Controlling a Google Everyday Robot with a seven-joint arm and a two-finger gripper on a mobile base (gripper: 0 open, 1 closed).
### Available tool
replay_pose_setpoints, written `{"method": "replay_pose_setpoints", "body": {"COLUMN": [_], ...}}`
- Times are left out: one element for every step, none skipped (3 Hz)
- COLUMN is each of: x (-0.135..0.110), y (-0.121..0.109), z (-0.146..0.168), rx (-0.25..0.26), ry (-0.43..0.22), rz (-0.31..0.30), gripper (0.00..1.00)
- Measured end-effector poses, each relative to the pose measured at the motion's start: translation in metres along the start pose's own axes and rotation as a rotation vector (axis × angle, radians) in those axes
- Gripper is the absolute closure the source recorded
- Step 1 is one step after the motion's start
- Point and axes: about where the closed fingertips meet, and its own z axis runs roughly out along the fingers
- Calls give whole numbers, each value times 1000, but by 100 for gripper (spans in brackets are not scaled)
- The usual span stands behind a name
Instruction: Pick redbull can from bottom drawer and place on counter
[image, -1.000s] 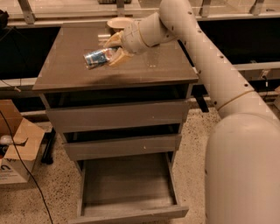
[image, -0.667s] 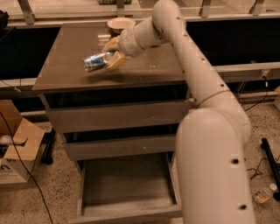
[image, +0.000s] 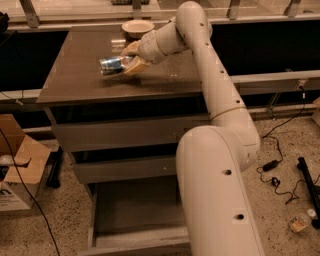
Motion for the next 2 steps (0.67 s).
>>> {"method": "replay_pose_setpoints", "body": {"x": [0,0], "y": [0,0], "z": [0,0], "rx": [0,0], "ry": [0,0], "rz": [0,0], "gripper": [13,0]}}
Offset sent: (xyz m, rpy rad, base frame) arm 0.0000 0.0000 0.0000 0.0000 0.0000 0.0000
